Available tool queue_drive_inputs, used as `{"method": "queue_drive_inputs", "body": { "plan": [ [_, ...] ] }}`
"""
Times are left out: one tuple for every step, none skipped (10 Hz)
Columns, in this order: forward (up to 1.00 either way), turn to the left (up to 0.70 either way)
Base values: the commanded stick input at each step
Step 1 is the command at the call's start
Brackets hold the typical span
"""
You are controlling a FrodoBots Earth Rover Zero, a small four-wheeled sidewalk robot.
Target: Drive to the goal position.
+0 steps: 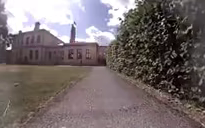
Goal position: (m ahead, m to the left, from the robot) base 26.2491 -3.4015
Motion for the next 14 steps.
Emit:
{"method": "queue_drive_inputs", "body": {
  "plan": [
    [0.85,0.00],
    [0.85,0.00],
    [0.85,0.00],
    [0.85,0.00],
    [0.85,0.00],
    [0.85,0.00],
    [0.85,0.00],
    [0.85,0.00],
    [0.85,0.00],
    [0.85,0.00],
    [0.85,0.00],
    [0.85,0.00],
    [0.85,0.00],
    [0.85,0.00]
  ]
}}
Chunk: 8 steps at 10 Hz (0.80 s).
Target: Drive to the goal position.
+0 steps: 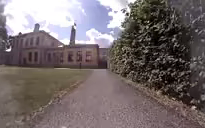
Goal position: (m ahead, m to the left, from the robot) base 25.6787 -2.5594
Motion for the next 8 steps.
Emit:
{"method": "queue_drive_inputs", "body": {
  "plan": [
    [0.85,0.00],
    [0.85,0.00],
    [0.85,0.00],
    [0.85,0.00],
    [0.85,0.00],
    [0.85,0.00],
    [0.85,0.00],
    [0.85,0.00]
  ]
}}
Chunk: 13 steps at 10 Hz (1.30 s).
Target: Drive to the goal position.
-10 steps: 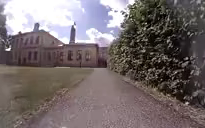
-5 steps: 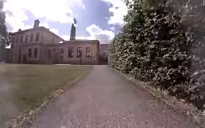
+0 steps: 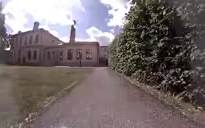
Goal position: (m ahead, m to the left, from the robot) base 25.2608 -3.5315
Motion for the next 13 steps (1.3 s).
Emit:
{"method": "queue_drive_inputs", "body": {
  "plan": [
    [0.85,0.00],
    [0.85,0.00],
    [0.85,0.00],
    [0.85,0.00],
    [0.85,0.00],
    [0.85,0.00],
    [0.85,0.00],
    [0.85,0.00],
    [0.85,0.00],
    [0.85,0.00],
    [0.85,0.00],
    [0.85,0.00],
    [0.85,0.00]
  ]
}}
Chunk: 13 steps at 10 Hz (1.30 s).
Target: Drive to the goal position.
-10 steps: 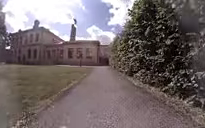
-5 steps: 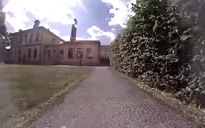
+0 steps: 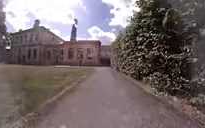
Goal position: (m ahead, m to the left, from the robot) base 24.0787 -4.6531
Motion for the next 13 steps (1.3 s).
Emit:
{"method": "queue_drive_inputs", "body": {
  "plan": [
    [0.85,0.00],
    [0.85,0.00],
    [0.85,0.00],
    [0.85,0.00],
    [0.85,0.00],
    [0.85,0.00],
    [0.85,0.00],
    [0.85,0.00],
    [0.85,0.00],
    [0.85,0.00],
    [0.85,0.00],
    [0.85,0.00],
    [0.85,0.00]
  ]
}}
